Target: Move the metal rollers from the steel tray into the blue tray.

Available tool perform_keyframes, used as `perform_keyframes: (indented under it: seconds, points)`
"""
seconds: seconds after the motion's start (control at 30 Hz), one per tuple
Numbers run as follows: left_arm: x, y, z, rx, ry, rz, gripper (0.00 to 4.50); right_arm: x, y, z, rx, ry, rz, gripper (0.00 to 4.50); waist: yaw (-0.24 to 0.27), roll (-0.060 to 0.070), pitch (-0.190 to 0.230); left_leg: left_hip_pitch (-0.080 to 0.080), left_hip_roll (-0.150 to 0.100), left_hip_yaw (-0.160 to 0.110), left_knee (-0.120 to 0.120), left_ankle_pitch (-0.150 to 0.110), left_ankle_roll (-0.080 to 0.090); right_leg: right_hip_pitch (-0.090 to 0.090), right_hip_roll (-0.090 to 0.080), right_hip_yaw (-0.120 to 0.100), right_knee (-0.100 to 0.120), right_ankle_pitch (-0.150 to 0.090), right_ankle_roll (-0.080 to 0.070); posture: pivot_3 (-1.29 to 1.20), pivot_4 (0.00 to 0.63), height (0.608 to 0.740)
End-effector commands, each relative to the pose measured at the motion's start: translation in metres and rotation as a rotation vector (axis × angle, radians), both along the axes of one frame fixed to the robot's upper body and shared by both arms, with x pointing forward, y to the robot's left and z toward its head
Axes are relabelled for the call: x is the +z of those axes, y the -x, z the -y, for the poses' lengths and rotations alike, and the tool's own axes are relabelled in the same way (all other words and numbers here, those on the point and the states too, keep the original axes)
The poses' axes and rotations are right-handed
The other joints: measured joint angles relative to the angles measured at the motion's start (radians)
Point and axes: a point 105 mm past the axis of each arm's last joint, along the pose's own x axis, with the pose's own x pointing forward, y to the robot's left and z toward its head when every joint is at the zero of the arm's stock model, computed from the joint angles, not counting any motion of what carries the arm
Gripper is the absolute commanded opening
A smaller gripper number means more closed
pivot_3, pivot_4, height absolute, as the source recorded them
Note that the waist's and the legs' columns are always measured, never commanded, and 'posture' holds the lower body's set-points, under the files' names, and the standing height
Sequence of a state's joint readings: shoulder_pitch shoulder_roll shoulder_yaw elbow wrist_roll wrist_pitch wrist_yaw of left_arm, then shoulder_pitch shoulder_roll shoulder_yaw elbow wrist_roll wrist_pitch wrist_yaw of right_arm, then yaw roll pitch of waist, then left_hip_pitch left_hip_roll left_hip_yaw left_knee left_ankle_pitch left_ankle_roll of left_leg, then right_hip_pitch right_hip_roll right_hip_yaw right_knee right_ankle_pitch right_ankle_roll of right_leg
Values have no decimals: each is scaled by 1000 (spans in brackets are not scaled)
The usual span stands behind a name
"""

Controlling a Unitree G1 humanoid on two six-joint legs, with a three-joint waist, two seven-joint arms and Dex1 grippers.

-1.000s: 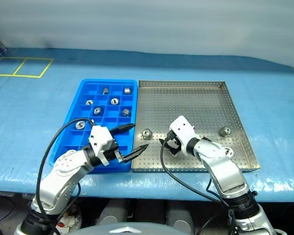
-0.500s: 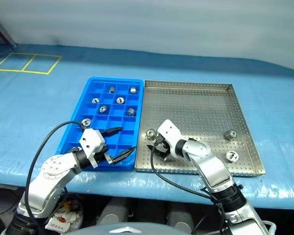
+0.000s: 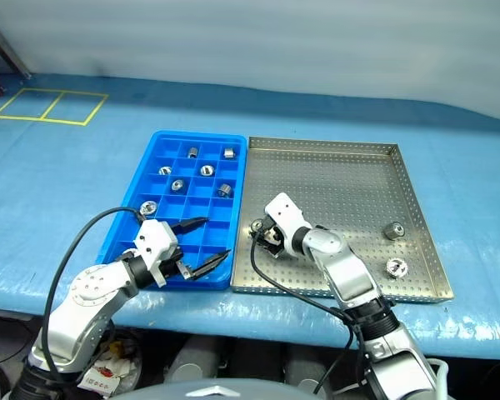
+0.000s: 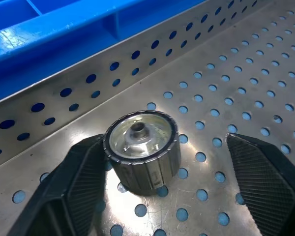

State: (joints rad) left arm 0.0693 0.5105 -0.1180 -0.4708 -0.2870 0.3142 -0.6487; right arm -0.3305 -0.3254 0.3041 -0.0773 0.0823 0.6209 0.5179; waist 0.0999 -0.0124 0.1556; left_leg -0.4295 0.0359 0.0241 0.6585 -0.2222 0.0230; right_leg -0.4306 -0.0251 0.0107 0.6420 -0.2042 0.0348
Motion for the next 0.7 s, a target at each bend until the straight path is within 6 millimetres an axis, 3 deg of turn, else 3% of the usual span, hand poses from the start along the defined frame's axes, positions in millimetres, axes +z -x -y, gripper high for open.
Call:
perform_keyframes:
  seconds: [0.03, 0.13, 0.17, 0.3, 0.47, 0.57, 0.7]
  points:
    - [16, 0, 1, 2, 26, 62, 4500, 11, -4, -2, 3, -20, 41, 2894, 0, 0, 0, 0, 0, 0, 0, 0, 0, 0, 0, 0, 0, 0, 0, 287, 150, 740]
    - [16, -1, -2, 17, 26, 67, 4500, 12, -5, -1, -10, -25, 49, 1930, 0, 0, 0, 0, 0, 0, 0, 0, 0, 0, 0, 0, 0, 0, 0, 295, 150, 740]
    - [17, -1, -2, 21, 28, 68, 4500, 13, -5, -1, -15, -29, 53, 1833, 1, 0, 0, 0, 0, 0, 0, 0, 0, 0, 0, 0, 0, 0, 0, 305, 150, 740]
    - [17, -2, -5, 52, 35, 75, 4500, 19, -8, 0, -29, -21, 84, 1833, 2, 0, 0, 0, 0, 0, 0, 0, 0, 0, 0, 0, 0, 0, 0, 320, 150, 740]
    - [19, -2, -10, 103, 49, 90, 4500, 64, -29, 4, -143, 4, 273, 1832, 2, 1, 1, 0, 0, 0, 0, 0, 0, 0, 0, 0, 0, 0, 0, 350, 150, 740]
    - [19, 2, -13, 123, 53, 83, 4500, 92, -37, -12, -135, -44, 343, 1832, 4, 1, 1, 0, 0, 0, 0, 0, 0, -1, 1, 0, 1, 0, 0, 384, 150, 740]
    - [19, 5, -20, 163, 47, 89, 4500, 104, -41, -33, -92, -80, 348, 1832, 25, 1, 1, 0, -1, -1, -3, 0, 0, -1, 2, -1, 1, -1, -2, 425, 150, 740]
